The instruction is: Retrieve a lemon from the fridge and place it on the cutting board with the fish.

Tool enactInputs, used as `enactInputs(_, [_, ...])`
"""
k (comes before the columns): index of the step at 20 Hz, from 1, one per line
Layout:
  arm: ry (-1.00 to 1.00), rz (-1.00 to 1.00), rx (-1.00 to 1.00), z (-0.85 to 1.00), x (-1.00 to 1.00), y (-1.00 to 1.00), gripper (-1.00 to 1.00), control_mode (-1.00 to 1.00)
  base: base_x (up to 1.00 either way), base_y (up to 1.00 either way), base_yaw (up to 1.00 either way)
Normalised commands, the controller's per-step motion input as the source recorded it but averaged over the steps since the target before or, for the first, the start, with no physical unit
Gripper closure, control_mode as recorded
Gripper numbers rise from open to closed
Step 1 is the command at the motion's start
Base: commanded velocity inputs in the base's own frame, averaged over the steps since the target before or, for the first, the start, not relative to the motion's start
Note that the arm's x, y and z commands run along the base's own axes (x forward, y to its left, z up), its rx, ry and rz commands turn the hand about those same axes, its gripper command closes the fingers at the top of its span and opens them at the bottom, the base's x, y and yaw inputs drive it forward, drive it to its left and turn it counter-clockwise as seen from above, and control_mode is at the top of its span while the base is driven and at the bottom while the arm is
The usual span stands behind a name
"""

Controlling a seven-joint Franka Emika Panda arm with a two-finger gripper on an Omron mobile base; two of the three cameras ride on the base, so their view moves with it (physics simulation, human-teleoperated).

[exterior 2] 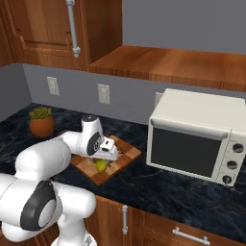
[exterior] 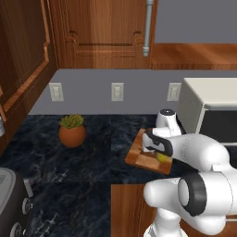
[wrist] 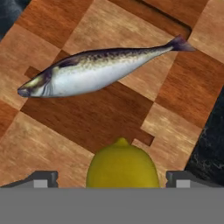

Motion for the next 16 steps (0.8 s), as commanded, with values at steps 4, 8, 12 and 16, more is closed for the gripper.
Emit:
enactInputs(4, [0.00,0.00,0.00,0.85,-0.09,0.00,-1.00,-1.00,0.00,0.00,0.00])
enactInputs(8, [0.00,0.00,0.00,0.81,-0.27,0.00,-1.00,-1.00,0.00,0.00,0.00])
enactInputs(12, [0.00,0.00,0.00,0.49,-0.84,0.00,-1.00,-1.00,0.00,0.00,0.00])
enactInputs(16, [-0.01,0.00,0.00,0.39,-1.00,0.00,-1.00,-1.00,0.00,0.00,0.00])
